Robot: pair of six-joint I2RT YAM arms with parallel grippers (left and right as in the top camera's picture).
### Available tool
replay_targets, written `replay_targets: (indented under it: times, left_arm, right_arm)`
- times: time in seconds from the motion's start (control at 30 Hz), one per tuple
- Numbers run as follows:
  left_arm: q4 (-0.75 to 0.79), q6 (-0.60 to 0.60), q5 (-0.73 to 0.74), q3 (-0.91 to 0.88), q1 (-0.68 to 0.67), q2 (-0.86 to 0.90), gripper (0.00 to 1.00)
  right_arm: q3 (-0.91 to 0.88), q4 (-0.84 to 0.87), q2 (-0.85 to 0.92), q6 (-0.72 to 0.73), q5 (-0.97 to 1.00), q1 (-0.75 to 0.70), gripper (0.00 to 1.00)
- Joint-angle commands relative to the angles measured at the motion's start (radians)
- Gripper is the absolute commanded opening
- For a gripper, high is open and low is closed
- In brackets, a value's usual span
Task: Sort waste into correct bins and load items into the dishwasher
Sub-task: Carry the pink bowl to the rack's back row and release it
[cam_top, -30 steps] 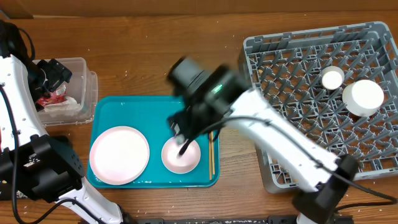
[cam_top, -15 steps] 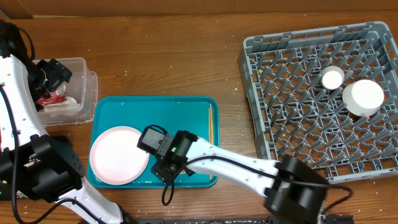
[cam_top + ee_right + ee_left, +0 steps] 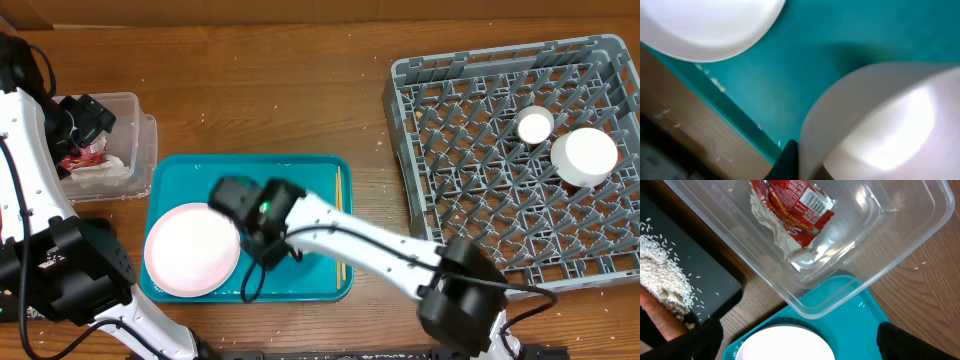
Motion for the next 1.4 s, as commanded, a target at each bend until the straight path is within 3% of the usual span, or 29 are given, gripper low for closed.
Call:
replay_targets:
  times: [0.0, 0.1, 0.17, 0.27, 0.37, 0.5, 0.63, 0.8, 0.93, 1.03, 1.1, 1.37]
  left_arm:
    - [0.000, 0.000, -0.005, -0.002, -0.007, -0.002, 1.00]
    - [0.000, 0.000, -0.005, -0.002, -0.007, -0.002, 1.00]
    - [0.000, 0.000, -0.005, -0.002, -0.007, -0.002, 1.00]
    - [0.000, 0.000, -0.005, -0.002, -0.007, -0.002, 1.00]
    - [0.000, 0.000, -0.005, -0.002, -0.007, -0.002, 1.00]
    - [0.000, 0.000, -0.005, -0.002, -0.007, -0.002, 1.00]
    - [0.000, 0.000, -0.005, -0.002, -0.007, -0.002, 1.00]
    - [0.000, 0.000, -0.005, -0.002, -0.007, -0.002, 1.00]
    - [0.000, 0.000, -0.005, -0.002, -0.007, -0.002, 1.00]
    - [0.000, 0.000, -0.005, -0.002, -0.007, -0.002, 1.00]
    - [0.000, 0.000, -0.005, -0.002, -0.007, -0.002, 1.00]
    - [0.000, 0.000, -0.005, -0.002, -0.007, -0.002, 1.00]
  right_arm:
    - [0.224, -0.085, -0.075, 0.042, 0.001, -0.088, 0.04]
    - [0.394, -0.195, -0.097, 0.094, -0.011, -0.262, 0.04]
    - [0.472, -0.266, -0.103, 0.093, -0.149, -0.490, 0.04]
    - [0.465, -0.294, -0.090, -0.051, -0.562, -0.838, 0.04]
    - [0.414, -0.301, -0.051, -0.197, -0.907, -1.083, 0.04]
    - [0.285, -0.257, 0.013, -0.349, -1.227, -1.268, 0.04]
    - [0.108, -0.023, 0.061, -0.359, -1.465, -1.302, 0.04]
    - [0.017, 0.175, 0.105, -0.201, -1.410, -1.307, 0.04]
    - [0.024, 0.214, 0.109, -0.020, -1.147, -1.340, 0.04]
    - [0.025, 0.212, 0.109, 0.005, -1.120, -1.375, 0.05]
    - [0.026, 0.208, 0.108, 0.005, -1.120, -1.392, 0.22]
    - [0.176, 0.053, 0.094, 0.003, -0.988, -1.430, 0.37]
